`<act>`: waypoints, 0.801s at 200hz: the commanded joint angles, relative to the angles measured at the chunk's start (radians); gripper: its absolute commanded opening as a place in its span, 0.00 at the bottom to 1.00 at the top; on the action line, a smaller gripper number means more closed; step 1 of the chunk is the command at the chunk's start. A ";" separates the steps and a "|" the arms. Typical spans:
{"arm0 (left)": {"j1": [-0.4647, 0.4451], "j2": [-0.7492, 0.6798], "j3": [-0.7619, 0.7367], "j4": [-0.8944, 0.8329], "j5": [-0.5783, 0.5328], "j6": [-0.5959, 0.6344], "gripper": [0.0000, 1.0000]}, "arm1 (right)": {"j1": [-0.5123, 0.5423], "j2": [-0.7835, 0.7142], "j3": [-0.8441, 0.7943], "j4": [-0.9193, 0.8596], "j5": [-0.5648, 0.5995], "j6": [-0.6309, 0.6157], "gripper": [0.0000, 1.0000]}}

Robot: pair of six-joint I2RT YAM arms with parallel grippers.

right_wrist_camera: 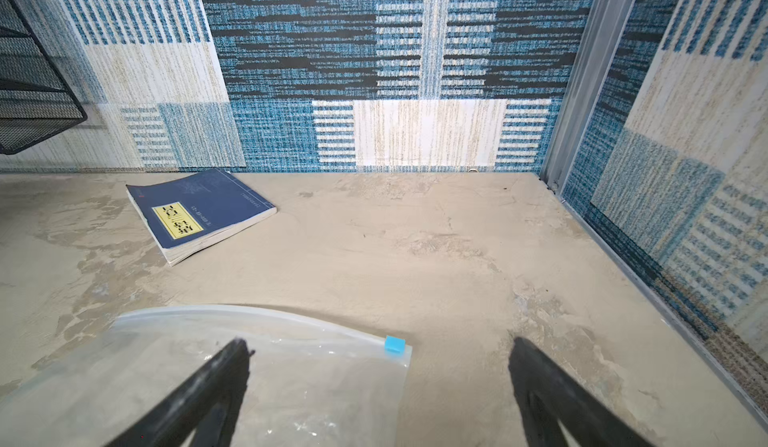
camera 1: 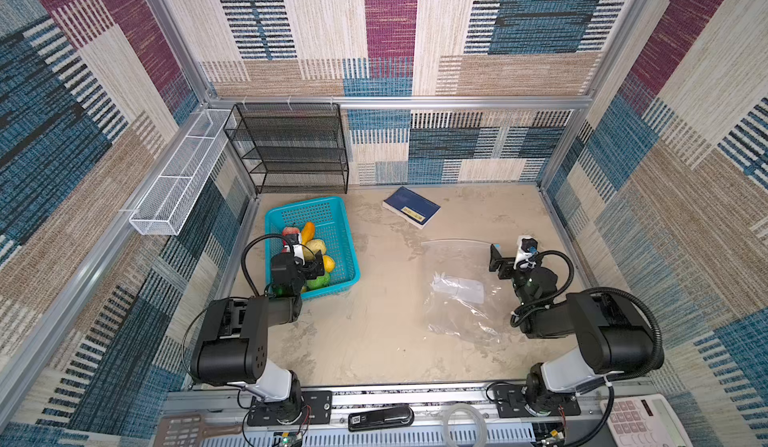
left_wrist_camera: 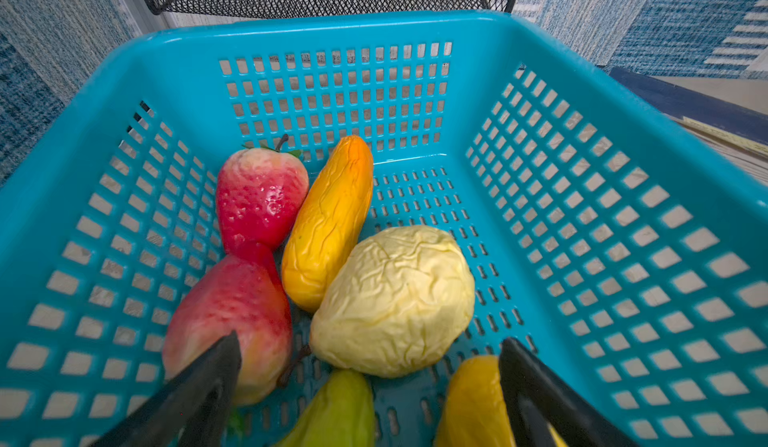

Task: Place the food in the zip-top bag and seal the zipper

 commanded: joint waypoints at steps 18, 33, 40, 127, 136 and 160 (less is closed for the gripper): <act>0.013 -0.001 0.000 0.008 0.019 0.015 0.99 | 0.001 -0.004 0.002 0.027 -0.013 -0.001 0.99; 0.014 -0.001 0.002 0.002 0.035 0.018 0.99 | 0.001 -0.003 0.002 0.027 -0.013 0.000 0.99; 0.016 0.000 0.002 0.004 0.041 0.016 0.99 | 0.001 -0.004 0.001 0.027 -0.013 -0.001 0.99; 0.021 0.002 0.003 0.002 0.047 0.015 0.99 | -0.004 -0.001 0.008 0.018 -0.019 0.004 0.99; 0.017 0.002 0.005 -0.001 0.039 0.017 0.99 | -0.005 -0.002 0.007 0.018 -0.019 0.004 0.99; 0.014 0.000 0.003 0.000 0.038 0.018 0.99 | -0.005 -0.002 0.007 0.020 -0.020 0.003 0.99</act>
